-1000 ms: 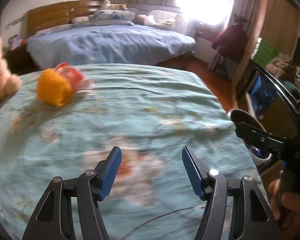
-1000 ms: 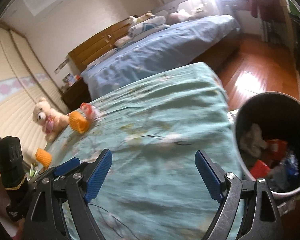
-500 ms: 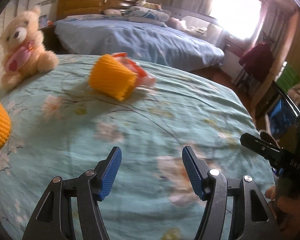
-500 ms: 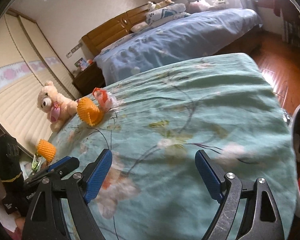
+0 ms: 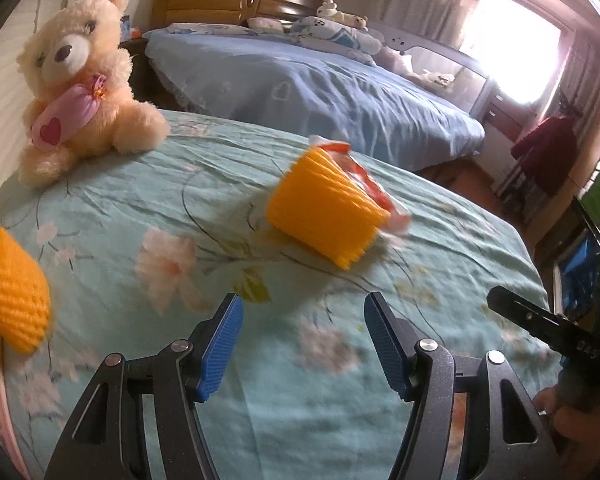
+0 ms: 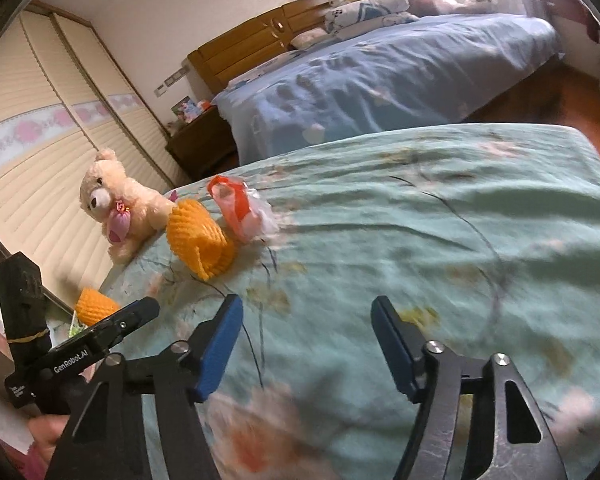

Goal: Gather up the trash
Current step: 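Move both tools to the bed toward the orange foam net and red wrapper, then grasp the orange foam net with the left tool while the right tool grasps the red-and-clear wrapper, then carry the orange foam net and red wrapper over the bin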

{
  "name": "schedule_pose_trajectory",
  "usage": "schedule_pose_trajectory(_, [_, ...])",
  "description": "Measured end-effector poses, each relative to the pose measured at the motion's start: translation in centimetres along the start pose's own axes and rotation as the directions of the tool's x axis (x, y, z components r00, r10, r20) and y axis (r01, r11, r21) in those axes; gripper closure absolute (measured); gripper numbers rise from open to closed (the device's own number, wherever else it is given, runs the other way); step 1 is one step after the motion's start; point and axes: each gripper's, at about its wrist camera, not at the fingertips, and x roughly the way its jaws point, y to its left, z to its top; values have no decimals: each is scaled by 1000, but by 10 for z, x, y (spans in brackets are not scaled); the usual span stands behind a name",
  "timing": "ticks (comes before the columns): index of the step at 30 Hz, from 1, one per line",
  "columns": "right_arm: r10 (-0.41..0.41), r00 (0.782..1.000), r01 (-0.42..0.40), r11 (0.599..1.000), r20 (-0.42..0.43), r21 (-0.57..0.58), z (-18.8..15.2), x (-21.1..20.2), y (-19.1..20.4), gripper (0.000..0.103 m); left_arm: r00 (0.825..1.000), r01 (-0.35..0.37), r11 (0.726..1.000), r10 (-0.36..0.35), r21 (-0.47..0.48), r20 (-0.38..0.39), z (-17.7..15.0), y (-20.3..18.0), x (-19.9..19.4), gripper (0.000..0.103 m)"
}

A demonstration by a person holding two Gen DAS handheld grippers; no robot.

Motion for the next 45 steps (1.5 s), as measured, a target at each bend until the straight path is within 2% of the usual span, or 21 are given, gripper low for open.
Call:
schedule_pose_trajectory(10, [101, 995, -101, 995, -19, 4, 41, 49, 14, 37, 998, 55, 998, -54, 10, -35, 23, -3, 36, 40])
schedule_pose_trajectory(12, [119, 993, -119, 993, -26, 4, 49, 59, 17, 43, 998, 51, 998, -50, 26, -36, 24, -8, 44, 40])
schedule_pose_trajectory(16, [144, 988, -144, 990, -59, 3, 59, 79, 19, 48, 998, 33, 999, -31, 39, -48, 26, -13, 59, 41])
schedule_pose_trajectory(19, [166, 982, -166, 986, -91, 7, 62, 93, 18, 58, 998, 12, 999, -10, 39, -54, 28, -16, 67, 44])
schedule_pose_trajectory(20, [177, 979, -177, 984, -103, 10, 62, 97, 18, 67, 999, 11, 999, -9, 40, -48, 29, -16, 68, 53])
schedule_pose_trajectory(21, [186, 976, -186, 982, -111, 12, 62, 100, 17, 78, 999, 14, 999, -12, 41, -48, 29, -17, 70, 68])
schedule_pose_trajectory(24, [205, 971, -206, 979, -126, 7, 60, 106, 18, 84, 998, 26, 999, -23, 39, -59, 29, -18, 76, 90])
schedule_pose_trajectory(27, [207, 971, -209, 978, -121, 2, 56, 103, 19, 89, 998, 31, 999, -29, 43, -47, 26, -18, 75, 94])
schedule_pose_trajectory(33, [190, 978, -188, 982, -87, 29, 45, 80, 7, 90, 999, 45, 998, -44, 36, -10, 20, -18, 57, 95])
schedule_pose_trajectory(45, [72, 997, -71, 995, -13, 67, 2, 4, -23, 90, 993, 119, 987, -117, 111, -25, -17, -54, 22, 96])
